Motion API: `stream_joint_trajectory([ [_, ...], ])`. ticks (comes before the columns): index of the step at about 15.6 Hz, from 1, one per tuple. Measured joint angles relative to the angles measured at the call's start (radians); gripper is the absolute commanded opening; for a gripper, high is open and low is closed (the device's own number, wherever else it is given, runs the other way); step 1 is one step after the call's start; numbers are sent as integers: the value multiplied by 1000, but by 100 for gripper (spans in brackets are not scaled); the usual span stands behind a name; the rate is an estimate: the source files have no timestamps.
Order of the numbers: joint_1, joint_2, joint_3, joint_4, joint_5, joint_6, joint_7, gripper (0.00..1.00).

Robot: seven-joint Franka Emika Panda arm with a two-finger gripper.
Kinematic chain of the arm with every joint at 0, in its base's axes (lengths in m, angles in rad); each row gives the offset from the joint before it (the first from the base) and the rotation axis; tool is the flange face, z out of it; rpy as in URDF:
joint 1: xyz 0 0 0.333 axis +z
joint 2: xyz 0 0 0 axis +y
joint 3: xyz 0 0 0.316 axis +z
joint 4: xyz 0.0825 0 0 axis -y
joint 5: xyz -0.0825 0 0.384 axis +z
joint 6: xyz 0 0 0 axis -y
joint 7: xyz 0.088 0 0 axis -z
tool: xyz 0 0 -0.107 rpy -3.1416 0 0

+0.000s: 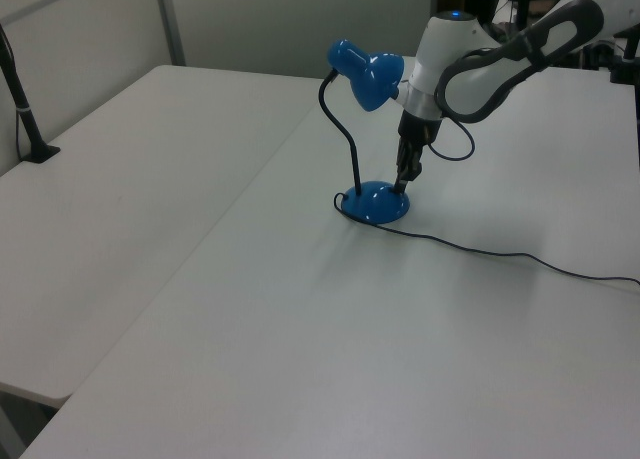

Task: Turn off the lamp
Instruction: 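Press down on the lamp's switch with the gripper, then lift the gripper off the lamp and retract it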

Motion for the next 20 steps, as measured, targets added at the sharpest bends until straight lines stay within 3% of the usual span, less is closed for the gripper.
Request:
stream_joint_trajectory([
  [8, 0, -14, 0, -7, -2, -5, 1, 0],
  [11, -6, -109, -19, -5, -15, -189, 41, 0],
  [14, -22, -271, -64, 28, -92, -472, 123, 0],
  [16, -52, -347, -67, 71, -129, -624, 219, 19],
  [17, -62, -370, -67, 102, -142, -697, 265, 43],
  [18, -69, -381, -66, 133, -148, -756, 294, 87],
  [19, -76, -385, -66, 165, -150, -808, 313, 100],
  [20, -84, -386, -66, 193, -150, -843, 327, 100],
])
